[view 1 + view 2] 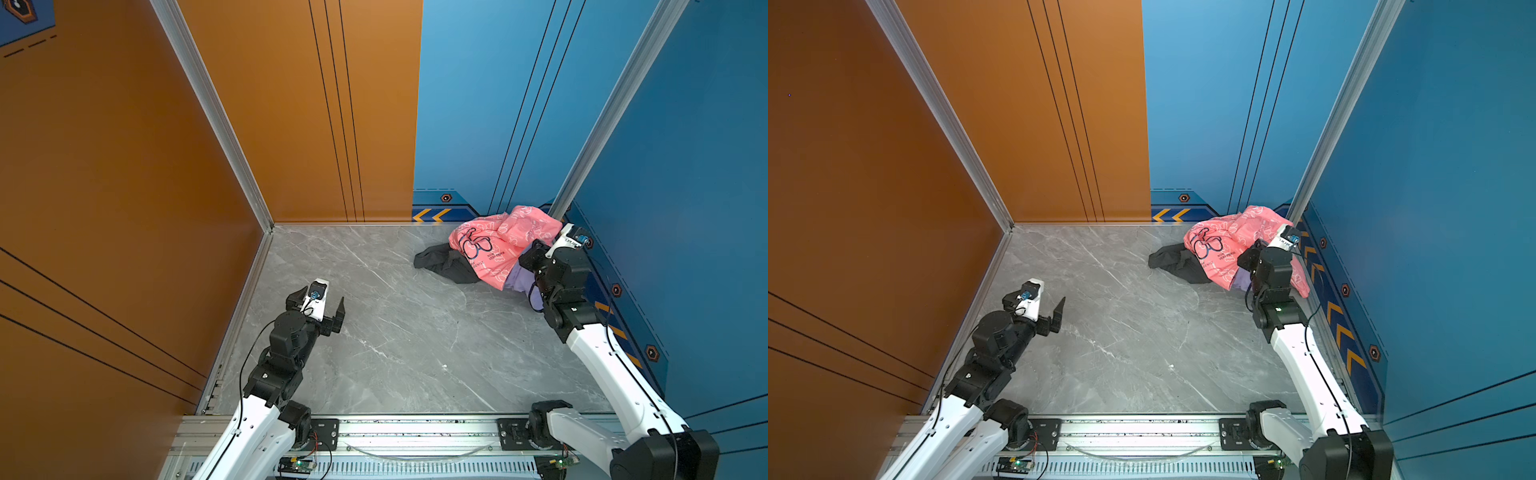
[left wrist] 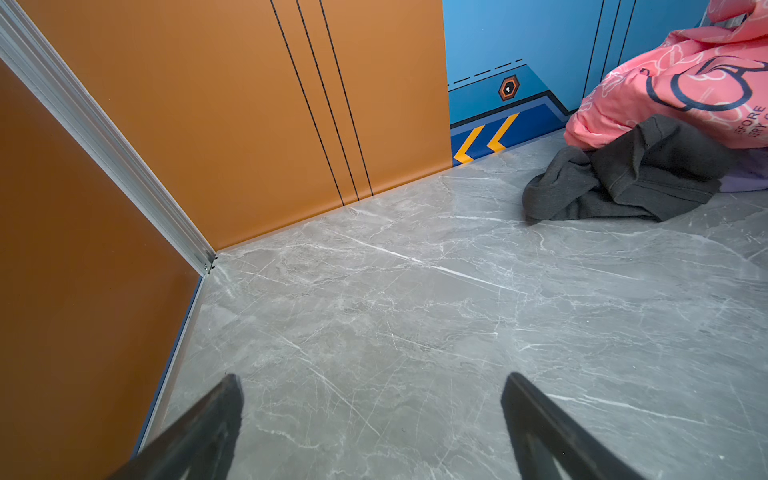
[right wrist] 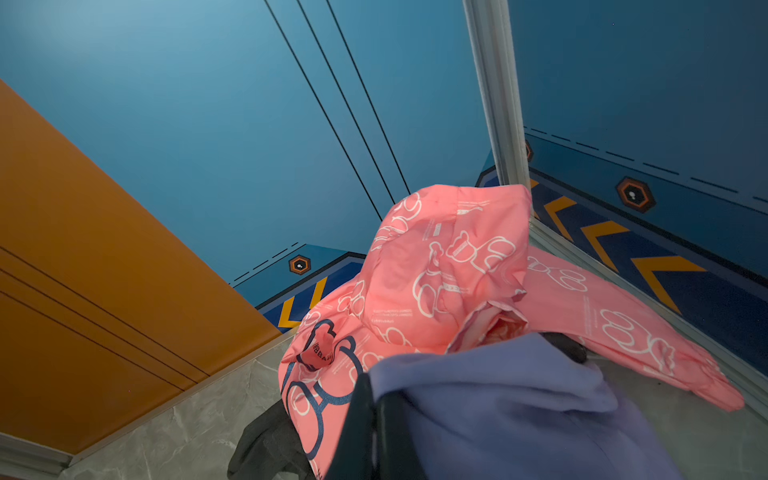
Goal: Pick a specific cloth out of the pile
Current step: 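Lift the lavender cloth up out of the pile with the right gripper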
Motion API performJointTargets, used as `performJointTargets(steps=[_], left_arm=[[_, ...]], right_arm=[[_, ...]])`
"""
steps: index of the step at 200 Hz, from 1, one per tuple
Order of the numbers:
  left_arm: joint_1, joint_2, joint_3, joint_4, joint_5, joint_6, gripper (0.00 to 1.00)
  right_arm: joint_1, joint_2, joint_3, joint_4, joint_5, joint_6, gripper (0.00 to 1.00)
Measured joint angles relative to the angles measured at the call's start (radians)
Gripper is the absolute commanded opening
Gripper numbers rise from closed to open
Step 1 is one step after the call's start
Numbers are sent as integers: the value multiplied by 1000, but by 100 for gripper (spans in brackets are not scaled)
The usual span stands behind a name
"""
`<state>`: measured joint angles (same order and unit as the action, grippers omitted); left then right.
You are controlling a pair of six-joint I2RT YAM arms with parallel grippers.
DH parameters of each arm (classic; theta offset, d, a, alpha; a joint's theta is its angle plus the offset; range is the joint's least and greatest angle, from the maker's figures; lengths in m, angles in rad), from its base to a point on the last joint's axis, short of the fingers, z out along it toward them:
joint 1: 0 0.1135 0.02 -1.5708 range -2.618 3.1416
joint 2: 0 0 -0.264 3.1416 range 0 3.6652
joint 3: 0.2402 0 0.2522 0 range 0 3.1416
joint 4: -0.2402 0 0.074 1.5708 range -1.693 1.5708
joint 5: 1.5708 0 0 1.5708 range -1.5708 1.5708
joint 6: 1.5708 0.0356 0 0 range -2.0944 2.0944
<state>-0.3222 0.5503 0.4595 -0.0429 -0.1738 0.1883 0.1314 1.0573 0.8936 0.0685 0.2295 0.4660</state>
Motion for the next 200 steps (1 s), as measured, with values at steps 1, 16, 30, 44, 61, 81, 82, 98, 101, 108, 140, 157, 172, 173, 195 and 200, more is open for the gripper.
performJointTargets(steps=[1,16,30,44,61,81,82,98,101,108,140,157,172,173,195,200], left_arm=[[0,0,0,0,0,0,98],[0,0,0,0,-3,0,98],[-3,0,0,0,-6,0,98],[-7,-2,0,-3,-8,0,98],[-13,-3,0,-7,-14,5,98],[-21,-3,0,-8,-21,7,98],[-21,-3,0,-8,-21,7,98],[-26,-3,0,-10,-26,8,98],[-26,-3,0,-11,-26,8,98],[-27,-3,0,-11,-28,9,98],[-31,-3,0,-12,-32,11,98],[-34,-3,0,-14,-34,15,98],[-36,-3,0,-15,-37,18,98],[-36,-3,0,-15,-37,18,98],[-40,-3,0,-16,-40,19,98],[-40,-3,0,-16,-44,21,98]], right_arm=[[2,0,1,-1,1,-2,0],[47,3,19,-12,13,-55,0],[88,11,37,-21,16,-106,0],[130,23,52,-27,15,-158,0],[185,46,65,-35,0,-224,0],[236,83,77,-55,-53,-290,0],[238,85,77,-56,-55,-292,0],[273,121,91,-92,-112,-340,0],[280,128,95,-101,-124,-349,0],[296,145,104,-125,-143,-369,0],[366,206,140,-226,-197,-460,0],[394,239,157,-272,-208,-500,0],[417,274,178,-314,-208,-531,0],[418,275,179,-315,-208,-532,0],[435,314,206,-352,-200,-549,0],[435,317,210,-358,-198,-548,0]])
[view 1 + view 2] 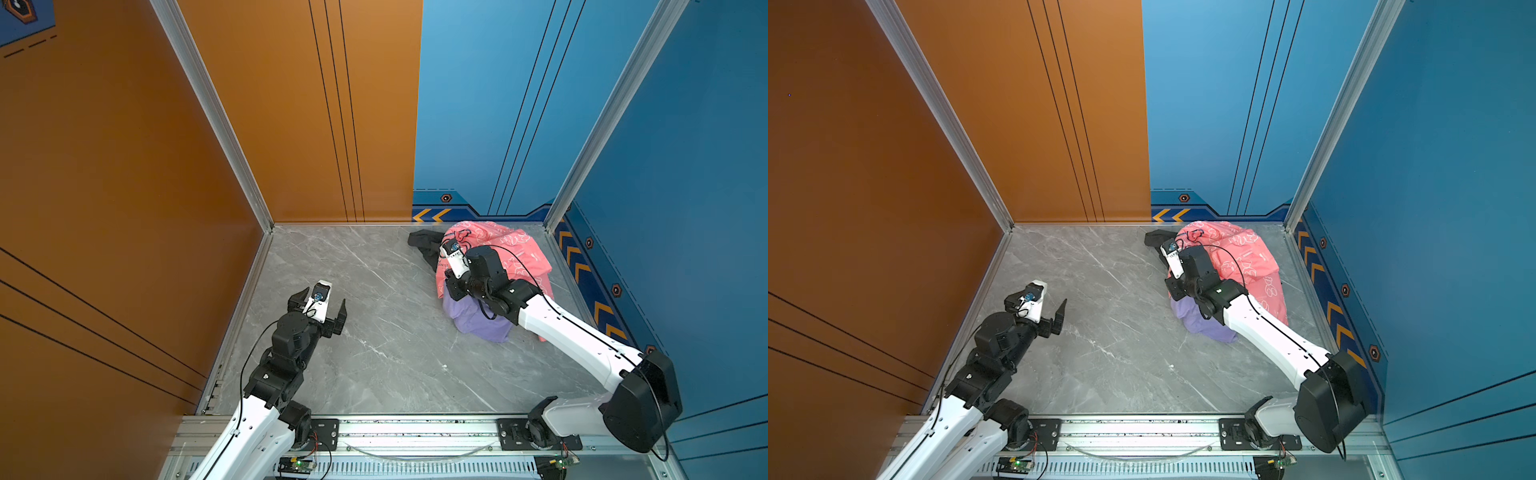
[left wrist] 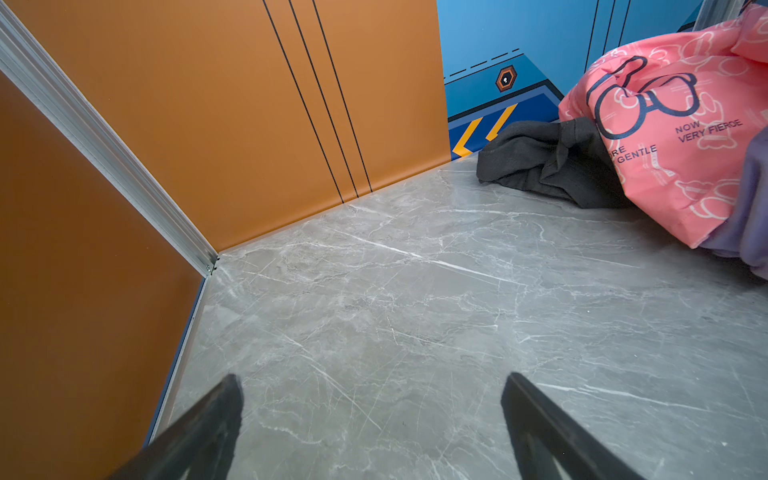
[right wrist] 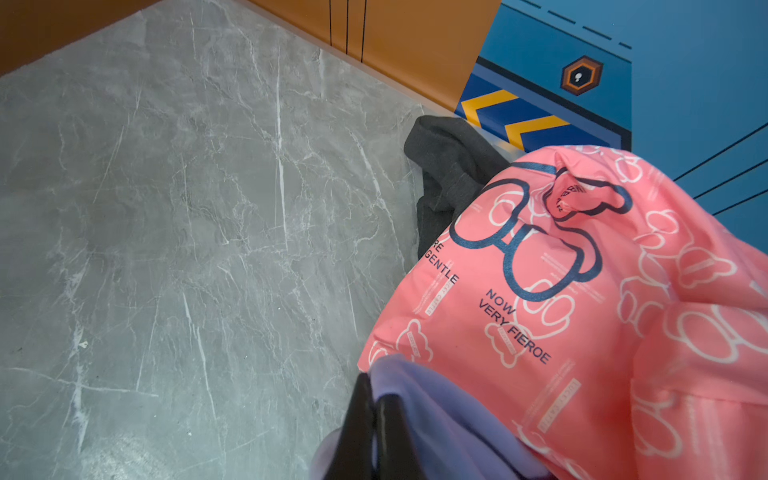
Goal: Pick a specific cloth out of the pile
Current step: 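Lift the lavender cloth up out of the pile with the right gripper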
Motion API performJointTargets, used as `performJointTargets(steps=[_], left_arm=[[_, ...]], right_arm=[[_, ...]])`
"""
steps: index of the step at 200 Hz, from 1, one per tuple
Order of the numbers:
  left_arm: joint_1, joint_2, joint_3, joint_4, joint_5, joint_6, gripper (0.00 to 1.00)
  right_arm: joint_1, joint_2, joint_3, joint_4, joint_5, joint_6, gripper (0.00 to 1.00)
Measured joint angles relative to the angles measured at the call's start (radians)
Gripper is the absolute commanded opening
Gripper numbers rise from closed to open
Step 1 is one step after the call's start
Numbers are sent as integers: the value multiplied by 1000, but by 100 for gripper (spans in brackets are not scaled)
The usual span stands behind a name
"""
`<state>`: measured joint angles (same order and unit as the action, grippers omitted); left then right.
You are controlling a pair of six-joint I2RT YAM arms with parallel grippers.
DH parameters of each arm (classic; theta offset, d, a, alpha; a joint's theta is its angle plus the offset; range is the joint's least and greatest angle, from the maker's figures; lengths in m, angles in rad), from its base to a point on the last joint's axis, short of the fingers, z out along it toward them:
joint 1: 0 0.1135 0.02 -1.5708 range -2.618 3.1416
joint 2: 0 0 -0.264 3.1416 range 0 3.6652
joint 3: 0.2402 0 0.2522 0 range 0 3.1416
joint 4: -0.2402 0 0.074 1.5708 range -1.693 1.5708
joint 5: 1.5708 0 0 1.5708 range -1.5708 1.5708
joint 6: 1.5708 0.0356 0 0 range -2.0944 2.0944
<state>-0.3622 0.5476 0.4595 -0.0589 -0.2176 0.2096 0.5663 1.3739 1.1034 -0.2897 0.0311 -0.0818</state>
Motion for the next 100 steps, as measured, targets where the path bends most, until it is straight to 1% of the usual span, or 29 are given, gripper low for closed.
performJointTargets(steps=[31,78,100], left_arm=[[-2,0,0,-3,-4,4,98],[-7,0,0,-6,-11,5,98],[-8,0,0,-7,-11,8,98]], right_arm=[[-47,-5,22,-1,6,39,0],[-200,-82,39,75,1,198,0],[-241,-124,55,113,39,248,0]])
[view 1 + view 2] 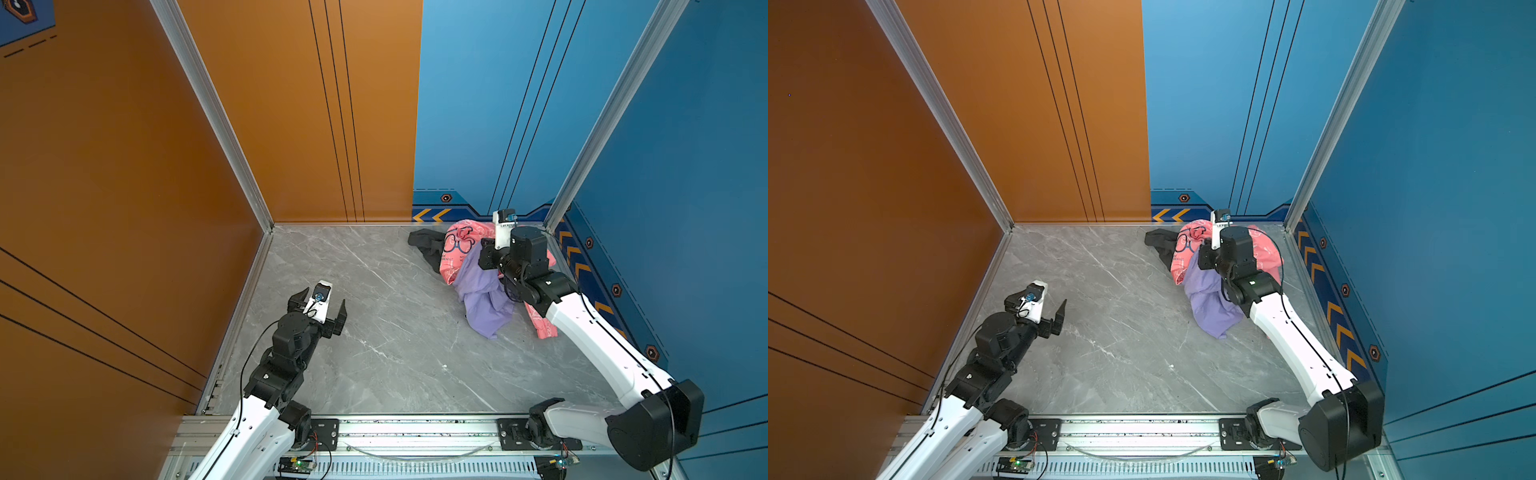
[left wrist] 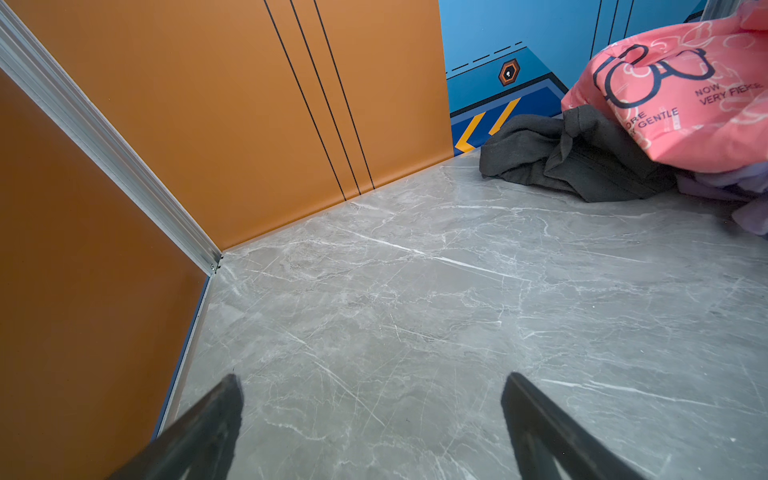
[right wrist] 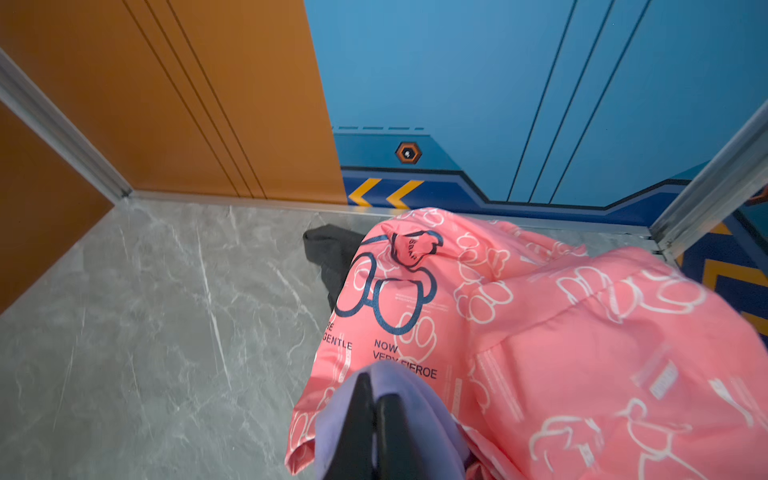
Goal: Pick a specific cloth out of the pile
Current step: 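Lift the lavender cloth up out of the pile with the right gripper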
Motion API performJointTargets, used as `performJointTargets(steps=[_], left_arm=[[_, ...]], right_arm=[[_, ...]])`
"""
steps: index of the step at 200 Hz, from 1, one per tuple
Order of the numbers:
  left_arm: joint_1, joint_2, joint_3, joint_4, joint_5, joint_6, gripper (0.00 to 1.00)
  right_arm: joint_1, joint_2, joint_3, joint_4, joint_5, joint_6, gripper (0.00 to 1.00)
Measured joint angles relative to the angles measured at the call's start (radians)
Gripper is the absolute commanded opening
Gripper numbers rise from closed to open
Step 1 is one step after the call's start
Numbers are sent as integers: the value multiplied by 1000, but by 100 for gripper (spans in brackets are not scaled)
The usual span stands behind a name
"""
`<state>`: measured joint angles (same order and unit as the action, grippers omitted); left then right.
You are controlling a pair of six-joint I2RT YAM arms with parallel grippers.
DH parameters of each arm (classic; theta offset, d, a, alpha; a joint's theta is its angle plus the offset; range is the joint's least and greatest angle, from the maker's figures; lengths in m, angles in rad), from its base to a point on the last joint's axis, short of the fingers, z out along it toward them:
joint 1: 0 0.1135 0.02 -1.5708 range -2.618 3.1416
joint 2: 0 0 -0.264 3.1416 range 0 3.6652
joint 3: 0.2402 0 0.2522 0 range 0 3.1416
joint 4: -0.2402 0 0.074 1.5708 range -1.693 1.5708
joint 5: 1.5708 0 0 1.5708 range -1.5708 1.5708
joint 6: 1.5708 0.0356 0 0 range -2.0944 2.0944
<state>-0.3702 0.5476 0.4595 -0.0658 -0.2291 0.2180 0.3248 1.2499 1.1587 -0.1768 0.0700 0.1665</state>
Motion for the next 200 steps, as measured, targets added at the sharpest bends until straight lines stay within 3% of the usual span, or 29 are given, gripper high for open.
performJointTargets(steps=[104,200], left_arm=[[-11,0,0,-6,-7,3,98],[-23,-2,0,-7,-11,3,98]], right_arm=[[-85,-136,39,114,200,57,0],[-48,-192,97,201,185,90,0]])
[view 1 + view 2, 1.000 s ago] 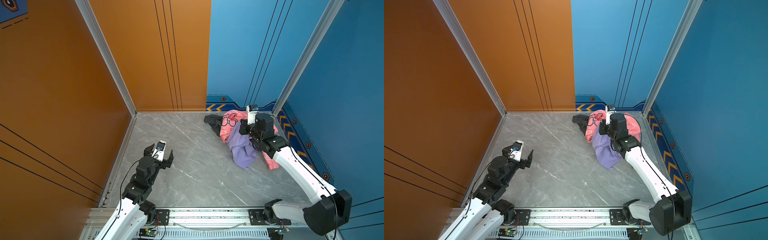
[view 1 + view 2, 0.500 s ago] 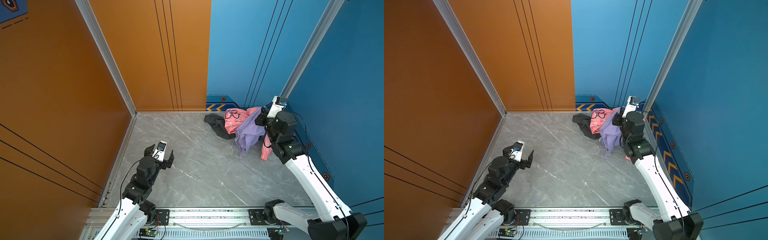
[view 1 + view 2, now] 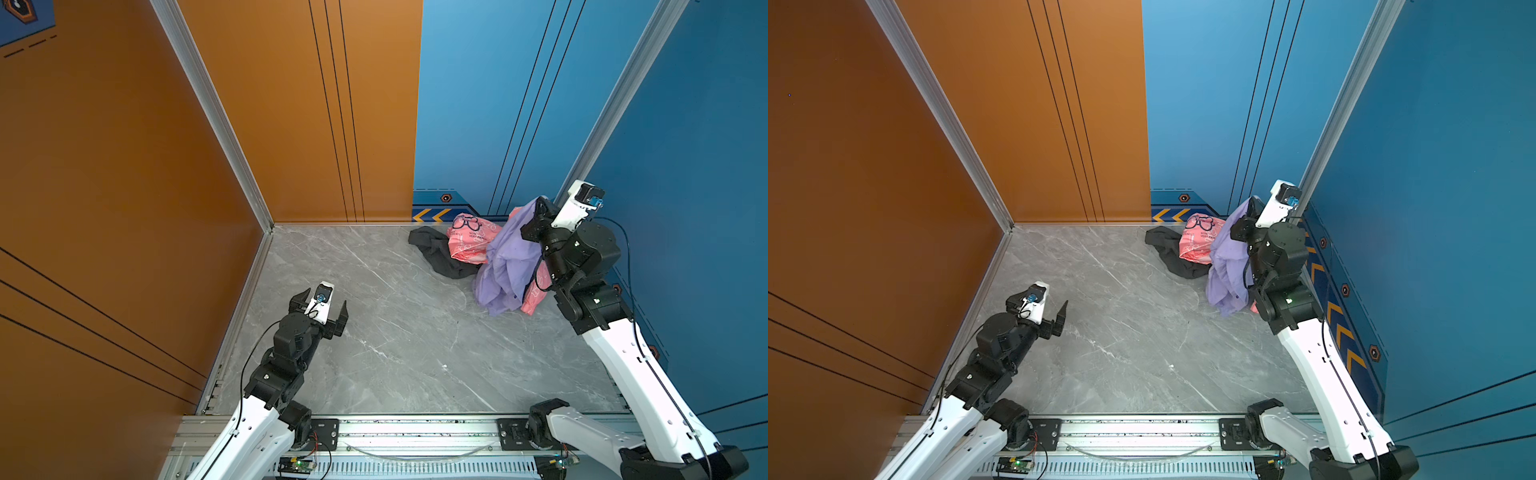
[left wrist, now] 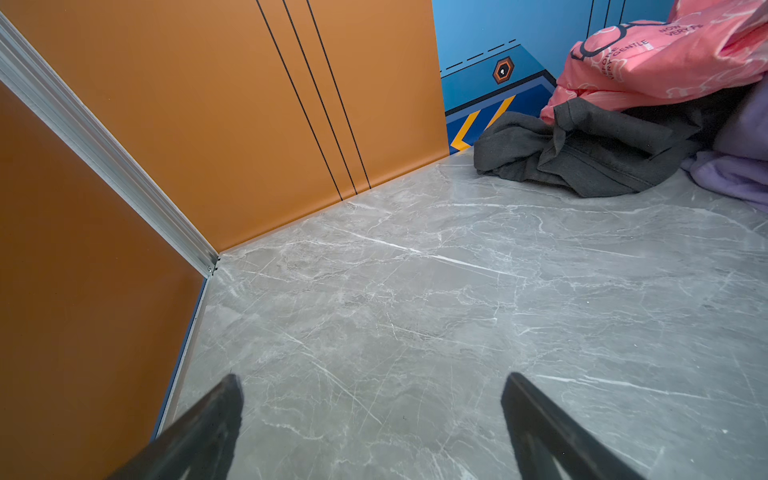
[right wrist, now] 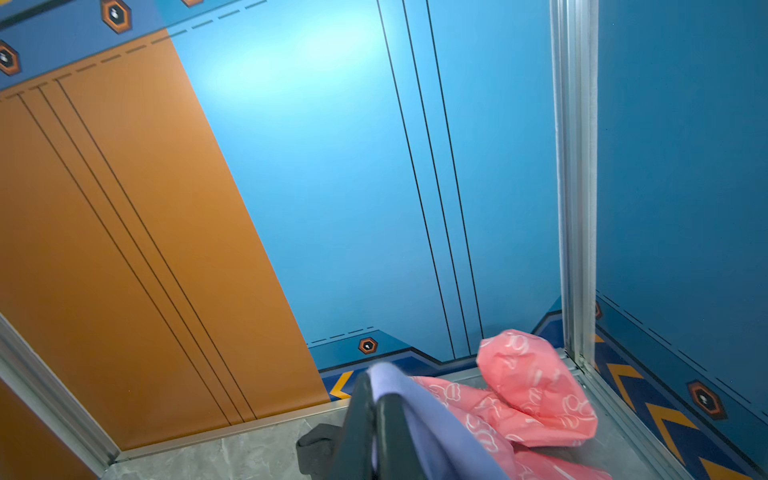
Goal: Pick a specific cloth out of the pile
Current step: 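Lift the lavender cloth up out of the pile with the right gripper, then swing the lavender cloth toward the left gripper and lower it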
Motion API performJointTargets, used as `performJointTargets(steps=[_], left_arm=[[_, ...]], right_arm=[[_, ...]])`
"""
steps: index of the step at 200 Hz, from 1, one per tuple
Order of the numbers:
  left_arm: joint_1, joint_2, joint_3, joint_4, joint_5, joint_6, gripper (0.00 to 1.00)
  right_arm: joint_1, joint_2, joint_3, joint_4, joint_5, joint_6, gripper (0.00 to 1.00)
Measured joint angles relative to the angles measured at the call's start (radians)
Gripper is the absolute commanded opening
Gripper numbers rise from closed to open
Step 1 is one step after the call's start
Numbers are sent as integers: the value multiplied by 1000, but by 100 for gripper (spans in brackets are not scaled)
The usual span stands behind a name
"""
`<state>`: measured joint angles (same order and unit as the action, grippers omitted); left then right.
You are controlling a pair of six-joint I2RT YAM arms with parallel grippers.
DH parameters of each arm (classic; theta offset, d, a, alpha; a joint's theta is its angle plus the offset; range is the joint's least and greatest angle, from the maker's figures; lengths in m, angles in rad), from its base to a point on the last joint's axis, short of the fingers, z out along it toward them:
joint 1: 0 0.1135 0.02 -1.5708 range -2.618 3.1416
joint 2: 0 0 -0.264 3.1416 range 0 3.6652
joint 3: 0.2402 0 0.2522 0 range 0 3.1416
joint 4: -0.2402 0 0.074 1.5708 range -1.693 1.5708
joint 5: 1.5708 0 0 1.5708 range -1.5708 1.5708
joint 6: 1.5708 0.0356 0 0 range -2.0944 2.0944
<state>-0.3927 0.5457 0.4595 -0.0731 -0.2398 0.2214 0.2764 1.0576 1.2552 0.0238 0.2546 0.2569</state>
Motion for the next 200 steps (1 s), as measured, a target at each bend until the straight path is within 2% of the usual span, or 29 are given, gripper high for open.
performJointTargets(steps=[66,113,175,200], left_arm=[[-5,-3,0,0,0,0,98],[-10,-8,0,0,1,8,98],[-23,-49,-12,8,64,27,98],[-33,-61,-17,10,92,37,98]], right_arm=[[92,-7,101,103,-93,-6,0],[212,71,153,95,-216,-31,0],[421,260,193,-83,-363,-107,0],[495,337,212,-186,-415,-154,7]])
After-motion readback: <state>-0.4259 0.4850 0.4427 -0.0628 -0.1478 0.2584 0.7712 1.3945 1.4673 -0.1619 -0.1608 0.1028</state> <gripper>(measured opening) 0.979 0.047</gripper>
